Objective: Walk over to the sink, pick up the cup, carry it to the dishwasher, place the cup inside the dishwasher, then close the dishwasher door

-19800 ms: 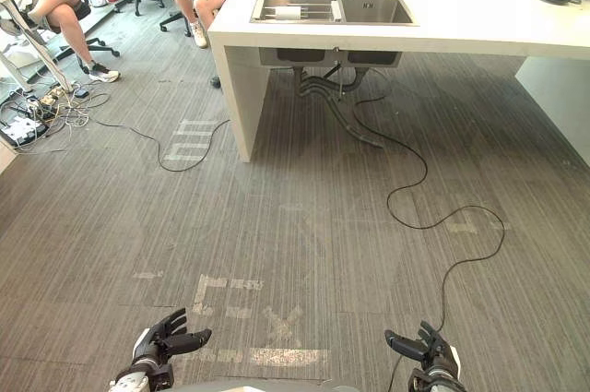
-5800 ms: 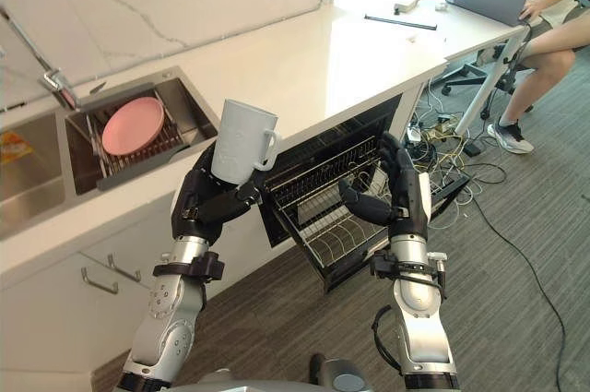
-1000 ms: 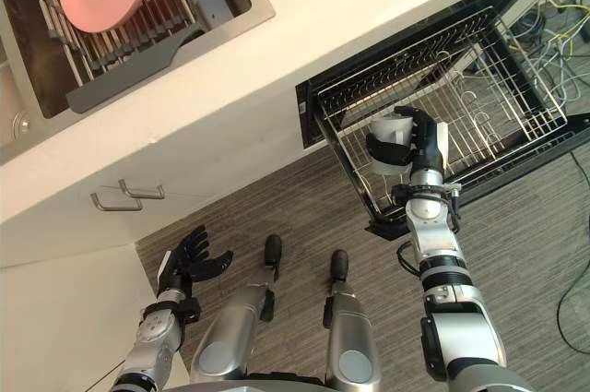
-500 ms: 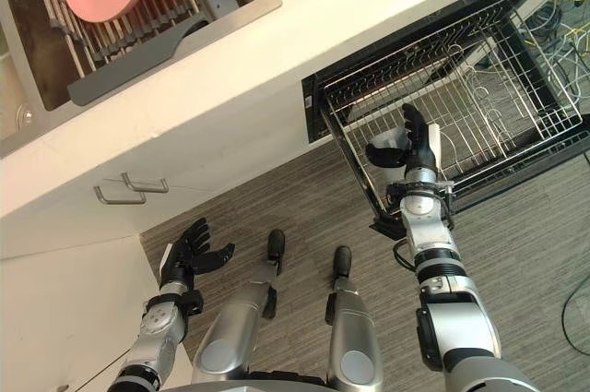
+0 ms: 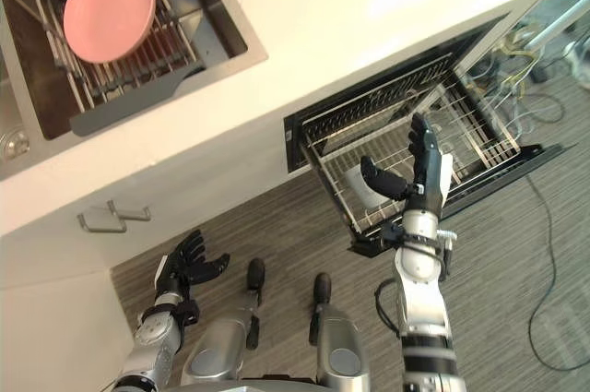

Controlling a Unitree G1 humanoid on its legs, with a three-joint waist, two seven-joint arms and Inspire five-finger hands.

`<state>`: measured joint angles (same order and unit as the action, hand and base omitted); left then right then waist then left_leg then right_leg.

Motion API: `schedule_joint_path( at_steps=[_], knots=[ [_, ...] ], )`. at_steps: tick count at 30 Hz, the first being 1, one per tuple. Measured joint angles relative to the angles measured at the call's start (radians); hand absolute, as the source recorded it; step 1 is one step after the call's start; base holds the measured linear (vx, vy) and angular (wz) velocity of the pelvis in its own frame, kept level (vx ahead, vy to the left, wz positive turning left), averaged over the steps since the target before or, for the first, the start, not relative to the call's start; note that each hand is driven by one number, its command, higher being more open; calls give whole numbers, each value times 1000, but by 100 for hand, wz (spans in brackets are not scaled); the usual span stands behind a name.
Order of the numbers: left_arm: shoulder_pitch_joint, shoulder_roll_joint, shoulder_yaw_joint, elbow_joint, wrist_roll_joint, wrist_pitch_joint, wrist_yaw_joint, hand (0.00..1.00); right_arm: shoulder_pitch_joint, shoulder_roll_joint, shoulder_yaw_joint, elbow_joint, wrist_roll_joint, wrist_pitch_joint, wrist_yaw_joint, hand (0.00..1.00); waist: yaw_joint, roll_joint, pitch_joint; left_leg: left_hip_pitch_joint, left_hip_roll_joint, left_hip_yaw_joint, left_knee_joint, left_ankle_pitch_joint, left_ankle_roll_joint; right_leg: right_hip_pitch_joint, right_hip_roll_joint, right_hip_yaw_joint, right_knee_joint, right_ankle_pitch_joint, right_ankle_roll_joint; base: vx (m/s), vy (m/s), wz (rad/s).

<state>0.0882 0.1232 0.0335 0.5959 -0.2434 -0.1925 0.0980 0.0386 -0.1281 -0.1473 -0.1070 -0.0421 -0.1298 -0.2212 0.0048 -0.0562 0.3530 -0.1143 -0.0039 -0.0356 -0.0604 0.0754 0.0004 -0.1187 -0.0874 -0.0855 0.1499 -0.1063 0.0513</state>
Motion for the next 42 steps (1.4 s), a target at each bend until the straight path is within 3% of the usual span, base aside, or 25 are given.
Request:
schedule_joint_path(
  at_steps=[5, 7, 8, 11, 14, 16, 18, 20, 21, 23, 27, 28, 29, 30, 32, 34, 36, 37, 38, 39, 42],
  knots=[
    [12, -20, 0, 13, 11, 3, -17, 90, 64, 26, 4, -99, 0, -44, 35, 90, -3, -2, -38, 13, -6, -28, 56, -41, -9, 65, -2, -31, -25, -8, -2, 62, -24, 20],
    [12, -31, 0, 54, 20, 1, -21, 90, 97, 26, 27, -159, -2, -54, 40, 90, -5, 0, -65, -40, -10, -40, 124, -83, -13, 81, -12, -89, -31, -14, -5, -35, -2, 59],
    [12, -32, 0, 66, 31, 1, -22, 90, 101, 26, 29, -172, -3, -55, 41, 90, -10, 5, -69, -54, 2, 0, 143, -104, 4, 90, -12, -113, -35, -14, -5, -54, 3, 77],
    [19, -51, -1, 97, 40, 4, -23, 90, 97, 4, 31, -207, -19, -69, 36, 90, -16, 18, -84, -101, 104, 263, 252, -131, -1, 116, -21, -185, -41, -20, 1, -21, 34, 69],
    [48, -55, 2, 124, 51, 9, -22, 90, 76, -7, 53, -212, -76, -71, 39, 90, 8, 17, -100, -109, 74, 262, 279, -164, 14, 119, -56, -196, -15, -44, 30, 27, 121, 31],
    [57, -48, 8, 125, 73, 9, -19, 90, 70, -9, 58, -211, -100, -72, 40, 90, 8, 15, -101, -110, 53, 271, 324, -199, 26, 118, -96, -215, 46, -98, 40, 64, 151, 36],
    [75, -35, 13, 132, 86, 10, -16, 90, 50, -26, 75, -184, -120, -71, 39, 90, 7, 10, -103, -113, 37, 281, 430, -284, 48, 105, -151, -208, 206, -163, 56, 132, 180, 17],
    [83, -17, -10, 144, 87, 10, -14, 90, 42, -46, 86, -156, -130, -70, 40, 90, 0, 7, -121, -92, 13, 263, 431, -306, 61, 30, -186, -159, 400, -153, 27, 221, 190, 31],
    [85, -4, -25, 148, 88, 10, -13, 90, 42, -52, 85, -141, -145, -70, 41, 90, -7, 2, -124, -59, -4, 236, 413, -302, 78, -26, -191, -92, 530, -128, -21, 288, 191, 56],
    [88, 1, -43, 150, 88, 11, -12, 90, 42, -61, 86, -129, -153, -70, 46, 90, -24, -2, -131, -13, -14, 187, 378, -301, 78, -53, -142, -21, 562, -186, -11, 256, 56, 68],
    [83, 12, -51, 157, 88, 11, -11, 90, 20, -106, 89, -128, -157, -71, 52, 90, -31, -2, -138, 58, -14, 115, 316, -294, 63, -149, -30, 20, 427, -194, -19, 312, -51, 72],
    [80, 22, -63, 167, 90, 10, -14, 90, 12, -124, 93, -128, -156, -71, 60, 90, -39, -14, -149, 62, -21, 97, 349, -317, 26, -163, 3, 54, 282, -62, -24, 325, -123, 72],
    [77, 22, -63, 177, 90, 10, -14, 90, 13, -129, 93, -126, -156, -71, 61, 90, -47, -8, -149, 61, -15, 94, 363, -321, 22, -154, 6, 55, 286, -58, -17, 415, -159, 78],
    [79, 2, -61, 195, 91, 11, -12, 90, 24, -146, 99, -118, -156, -70, 67, 90, -44, 23, -170, 52, 17, 89, 406, -333, 1, -115, 26, 25, 253, -47, -26, 292, -116, 36],
    [92, -23, -62, 195, 108, 8, -13, 90, 32, -173, 118, -118, -156, -70, 78, 90, -33, 52, -186, 46, 61, 117, 473, -348, -24, -49, 60, 13, 188, -43, -36, 349, -133, 11],
    [90, -27, -61, 196, 113, 10, -19, 90, 42, -181, 119, -118, -155, -70, 89, 90, -25, 52, -184, 6, 90, 150, 627, -332, -56, 33, 69, 11, 108, -34, -50, 318, -82, 1],
    [91, -19, -49, 212, 113, 26, -14, 90, 43, -185, 123, -116, -155, -72, 93, 90, -19, 45, -181, -42, 107, 179, 648, -385, -52, 92, 54, 25, 72, -34, -50, 257, 4, -4],
    [89, -18, -48, 211, 114, 36, -24, 90, 43, -186, 122, -116, -155, -72, 93, 90, -20, 41, -178, -59, 104, 178, 611, -385, -52, 95, 46, 27, 71, -34, -50, 205, 78, 17],
    [88, -9, -63, 197, 115, 60, -68, 90, 42, -189, 121, -113, -155, -72, 94, 90, -27, 45, -177, -87, 93, 170, 479, -351, -53, 96, 34, 24, 72, -35, -48, 221, 173, 37],
    [95, -10, -85, 182, 114, 68, -99, 90, 41, -201, 123, -102, -155, -71, 100, 90, -26, 72, -181, -84, 104, 154, 334, -136, -33, 103, 41, 22, 72, -36, -39, 182, 159, 43],
    [91, 15, -106, 154, 126, 77, -127, 90, 18, -191, 166, -77, -156, -70, 131, 90, -15, 41, -171, -55, 78, 155, 279, -102, -19, 112, 26, 69, 46, -30, -16, 53, 136, 20]
  ],
)
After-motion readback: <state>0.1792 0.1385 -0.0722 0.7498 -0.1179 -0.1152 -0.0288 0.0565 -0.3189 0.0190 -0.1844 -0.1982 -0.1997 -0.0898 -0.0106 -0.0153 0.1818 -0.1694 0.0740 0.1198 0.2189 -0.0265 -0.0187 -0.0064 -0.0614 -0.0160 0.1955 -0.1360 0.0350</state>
